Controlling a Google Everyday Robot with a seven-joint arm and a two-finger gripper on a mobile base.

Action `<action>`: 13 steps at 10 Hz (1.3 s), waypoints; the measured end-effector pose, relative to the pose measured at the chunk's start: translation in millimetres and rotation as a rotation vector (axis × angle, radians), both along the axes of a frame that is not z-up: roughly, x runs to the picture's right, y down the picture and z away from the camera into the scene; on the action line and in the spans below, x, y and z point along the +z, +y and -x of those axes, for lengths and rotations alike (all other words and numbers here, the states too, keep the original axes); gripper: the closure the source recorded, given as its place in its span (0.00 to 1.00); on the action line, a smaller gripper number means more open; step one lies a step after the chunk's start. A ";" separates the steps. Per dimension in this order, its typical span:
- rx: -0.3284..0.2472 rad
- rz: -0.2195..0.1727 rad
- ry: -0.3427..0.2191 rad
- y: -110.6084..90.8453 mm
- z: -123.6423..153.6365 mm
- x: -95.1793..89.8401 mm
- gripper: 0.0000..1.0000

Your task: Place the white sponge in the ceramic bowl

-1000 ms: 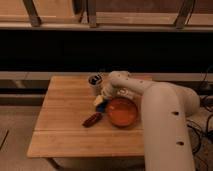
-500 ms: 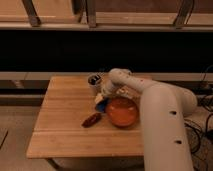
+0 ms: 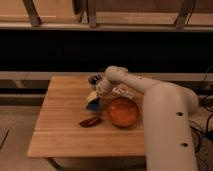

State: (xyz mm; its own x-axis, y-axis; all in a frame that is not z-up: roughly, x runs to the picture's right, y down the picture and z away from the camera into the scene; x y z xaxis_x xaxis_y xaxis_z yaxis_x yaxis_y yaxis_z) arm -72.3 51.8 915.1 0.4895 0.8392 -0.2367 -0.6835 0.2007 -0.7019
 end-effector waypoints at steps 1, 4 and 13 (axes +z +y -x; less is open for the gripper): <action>0.005 -0.020 -0.010 -7.7 3.8 -6.8 1.00; -0.021 -0.093 0.027 -26.9 -5.2 -29.9 1.00; 0.008 -0.116 0.469 -5.5 -138.4 -116.4 1.00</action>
State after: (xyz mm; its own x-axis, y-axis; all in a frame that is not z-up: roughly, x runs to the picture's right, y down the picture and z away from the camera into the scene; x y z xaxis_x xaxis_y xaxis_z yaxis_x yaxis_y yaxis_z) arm 66.0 46.3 798.8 0.3455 0.8764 -0.3354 -0.9229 0.2525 -0.2907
